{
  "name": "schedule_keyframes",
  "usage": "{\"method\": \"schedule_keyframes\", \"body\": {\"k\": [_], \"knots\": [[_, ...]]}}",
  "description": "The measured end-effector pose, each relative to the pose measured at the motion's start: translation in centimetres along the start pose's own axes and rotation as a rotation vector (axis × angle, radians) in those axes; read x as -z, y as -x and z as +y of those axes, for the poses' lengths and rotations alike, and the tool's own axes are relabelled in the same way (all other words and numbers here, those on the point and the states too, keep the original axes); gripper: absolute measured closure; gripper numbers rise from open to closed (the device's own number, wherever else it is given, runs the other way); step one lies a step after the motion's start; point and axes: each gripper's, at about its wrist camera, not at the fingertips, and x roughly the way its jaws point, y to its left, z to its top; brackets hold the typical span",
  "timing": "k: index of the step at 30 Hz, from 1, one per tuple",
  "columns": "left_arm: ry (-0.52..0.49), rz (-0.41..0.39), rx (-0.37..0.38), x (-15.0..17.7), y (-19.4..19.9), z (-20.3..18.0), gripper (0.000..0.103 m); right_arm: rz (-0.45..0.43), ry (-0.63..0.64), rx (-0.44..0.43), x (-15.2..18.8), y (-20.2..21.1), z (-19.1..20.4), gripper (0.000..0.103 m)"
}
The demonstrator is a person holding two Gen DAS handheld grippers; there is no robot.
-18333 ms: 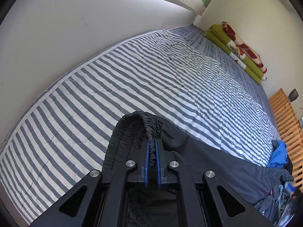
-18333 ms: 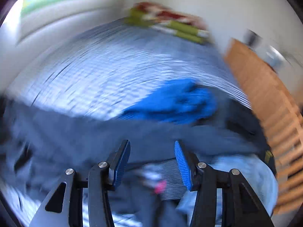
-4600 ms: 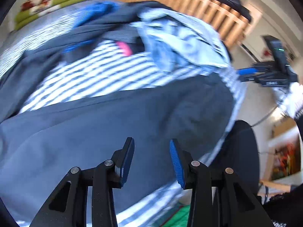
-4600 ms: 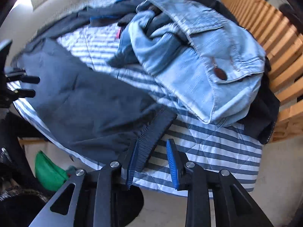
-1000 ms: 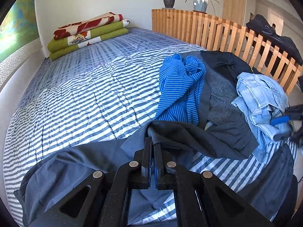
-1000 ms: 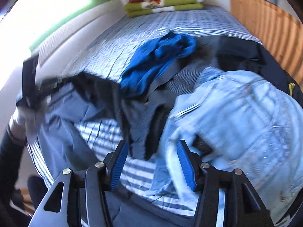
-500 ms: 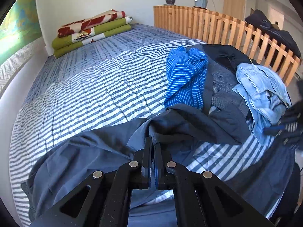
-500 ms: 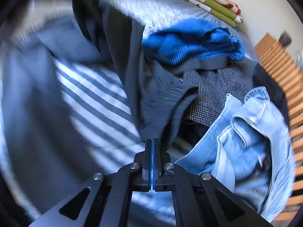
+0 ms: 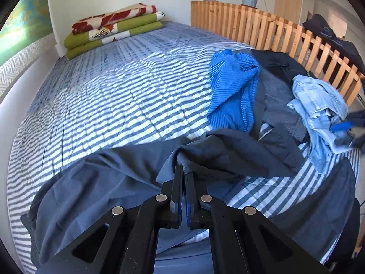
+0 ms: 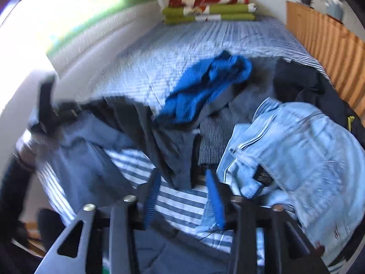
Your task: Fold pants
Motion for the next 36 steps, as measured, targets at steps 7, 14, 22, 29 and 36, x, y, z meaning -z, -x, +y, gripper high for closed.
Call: {"method": "schedule_keyframes", "body": {"k": [7, 14, 22, 29, 36], "knots": [[0.012, 0.048, -0.023, 1.2, -1.5, 1.3, 0.102, 0.108, 0.251, 0.185, 1.8, -11.1, 4.3, 0.064], [-0.048, 0.033, 0.0, 1.7, 0.3, 0.4, 0.102, 0.054, 0.066, -0.033, 1.7, -3.6, 3.3, 0.099], [-0.099, 0.013, 0.088, -0.7, 0.2, -2.2, 0.102, -0.117, -0.391, -0.429, 2.1, 10.6, -3.8, 0.098], [-0.15, 0.137, 0.056, -3.6, -8.7, -6.3, 0.102, -0.191, -0.619, -0.081, -4.7, 5.9, -14.7, 0.086], [-0.136, 0.15, 0.065, -3.6, -10.8, -6.0, 0.102, -0.163, -0.319, 0.019, -4.4, 4.2, -12.6, 0.062]]}}
